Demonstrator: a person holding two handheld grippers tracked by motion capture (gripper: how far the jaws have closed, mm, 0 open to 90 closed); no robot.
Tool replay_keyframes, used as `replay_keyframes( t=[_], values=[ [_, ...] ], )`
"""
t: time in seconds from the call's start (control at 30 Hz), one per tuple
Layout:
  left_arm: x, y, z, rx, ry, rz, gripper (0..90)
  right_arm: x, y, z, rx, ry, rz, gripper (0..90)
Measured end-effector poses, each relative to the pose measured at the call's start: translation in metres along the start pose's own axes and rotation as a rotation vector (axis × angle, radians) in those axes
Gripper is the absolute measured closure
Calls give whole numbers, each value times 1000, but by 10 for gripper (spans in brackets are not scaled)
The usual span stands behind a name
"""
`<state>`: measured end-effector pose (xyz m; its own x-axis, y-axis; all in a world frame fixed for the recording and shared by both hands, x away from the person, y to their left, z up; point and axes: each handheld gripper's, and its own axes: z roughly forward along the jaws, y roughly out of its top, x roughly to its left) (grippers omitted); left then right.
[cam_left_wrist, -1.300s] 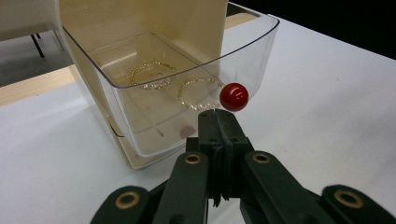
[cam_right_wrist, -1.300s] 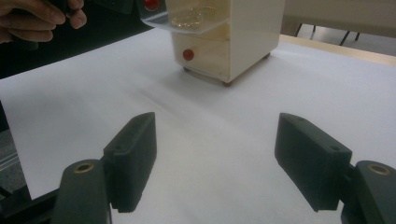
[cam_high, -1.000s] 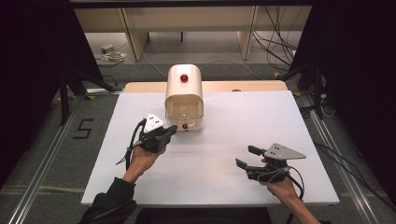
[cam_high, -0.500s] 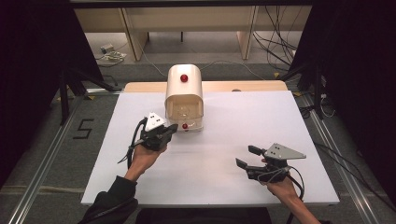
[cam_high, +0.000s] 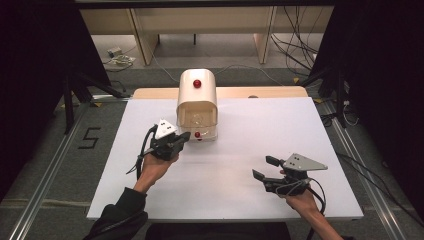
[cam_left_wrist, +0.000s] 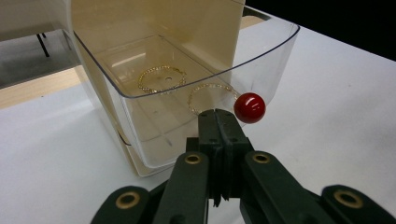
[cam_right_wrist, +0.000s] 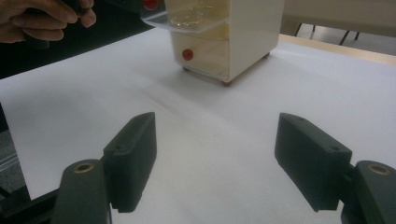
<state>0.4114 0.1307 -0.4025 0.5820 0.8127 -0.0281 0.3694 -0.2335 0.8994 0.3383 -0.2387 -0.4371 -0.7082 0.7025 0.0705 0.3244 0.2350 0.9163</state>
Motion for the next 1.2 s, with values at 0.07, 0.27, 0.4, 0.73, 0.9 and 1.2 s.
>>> replay_keyframes(
  t=[0.07,0.27,0.4,0.73,0.9,1.2],
  values=[
    [0,0,0,-4,5,2,893,0,0,0,0,0,1,303],
    [-1,2,1,-3,3,8,893,0,0,0,-2,0,3,302],
    [-2,3,3,-4,-1,8,893,0,0,0,0,0,2,302],
    [-2,5,7,-3,-4,7,893,0,0,0,-3,1,4,302],
    [-1,5,9,-8,1,6,893,0,0,0,-2,1,3,302],
    [1,5,11,-5,4,4,893,0,0,1,-3,3,1,302]
  ],
)
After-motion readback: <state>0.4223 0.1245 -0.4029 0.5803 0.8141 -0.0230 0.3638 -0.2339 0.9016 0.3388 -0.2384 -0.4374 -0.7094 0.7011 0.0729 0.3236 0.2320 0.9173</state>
